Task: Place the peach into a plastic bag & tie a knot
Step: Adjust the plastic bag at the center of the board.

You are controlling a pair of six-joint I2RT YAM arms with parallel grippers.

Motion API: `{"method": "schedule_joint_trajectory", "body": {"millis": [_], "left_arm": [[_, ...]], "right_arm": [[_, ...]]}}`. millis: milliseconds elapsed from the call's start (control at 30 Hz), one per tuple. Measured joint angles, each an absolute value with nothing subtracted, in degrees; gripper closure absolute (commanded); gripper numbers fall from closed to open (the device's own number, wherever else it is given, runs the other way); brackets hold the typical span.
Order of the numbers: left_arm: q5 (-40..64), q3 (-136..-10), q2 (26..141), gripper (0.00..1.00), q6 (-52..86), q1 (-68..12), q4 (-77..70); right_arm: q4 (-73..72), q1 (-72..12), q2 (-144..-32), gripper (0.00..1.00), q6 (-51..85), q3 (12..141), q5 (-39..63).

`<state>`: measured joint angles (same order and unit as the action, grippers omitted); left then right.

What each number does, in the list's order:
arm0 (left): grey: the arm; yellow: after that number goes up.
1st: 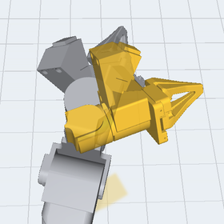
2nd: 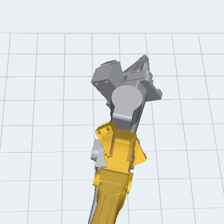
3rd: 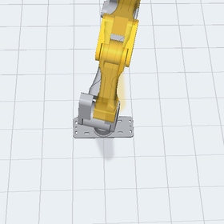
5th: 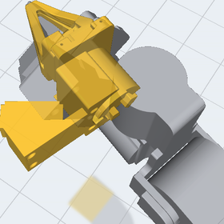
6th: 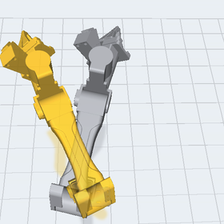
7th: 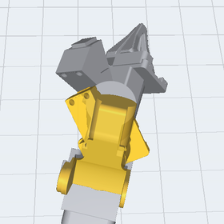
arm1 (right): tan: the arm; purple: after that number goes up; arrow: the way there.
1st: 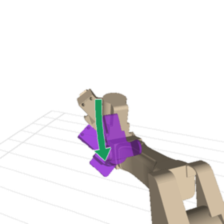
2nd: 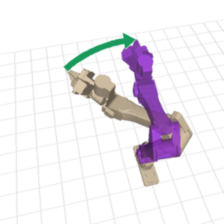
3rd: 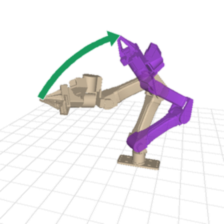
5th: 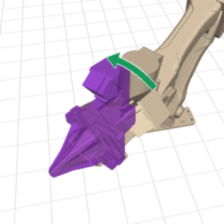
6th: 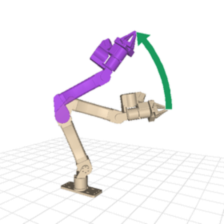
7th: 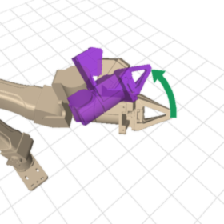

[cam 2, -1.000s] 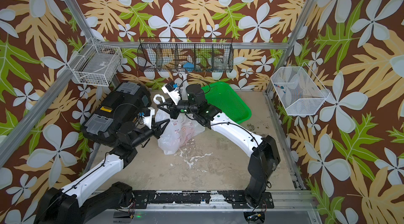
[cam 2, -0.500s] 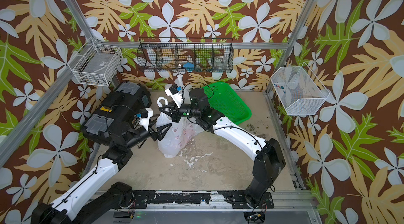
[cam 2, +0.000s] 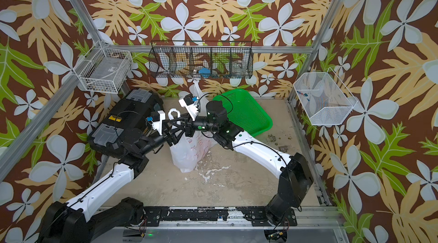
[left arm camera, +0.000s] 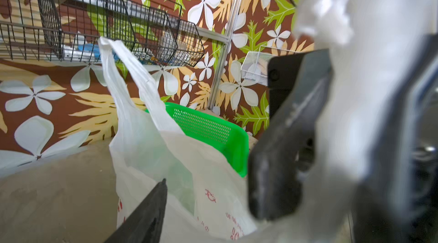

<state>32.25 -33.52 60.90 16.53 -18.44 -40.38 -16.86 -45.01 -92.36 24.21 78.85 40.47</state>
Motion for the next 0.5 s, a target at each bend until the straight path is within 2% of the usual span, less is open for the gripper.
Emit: {"method": "schedule_joint_trajectory", "body": {"millis": [200,367,433,500], "left_arm": [[33.5,-31.4,62.5,0.68,21.4,-18.4,-48.1],[34.6,-31.0,63.8,0.96,23.8,-18.5,-52.2],[34.8,-31.0,63.6,1.0,23.4,-18.5,-52.9],[35.5,-31.0,63.0,1.0,23.1,-18.5,-52.4]], "right_arm": [[-20.0,-45.2,-92.0,1.0,27.0,77.4,40.0],[-22.2,-45.4,-92.0,1.0,29.2,76.9,39.0],[-22.2,-45.4,-91.7,0.94,29.6,76.7,38.4],[-21.1,-45.1,-91.0,0.82,29.5,77.0,37.3]]}}
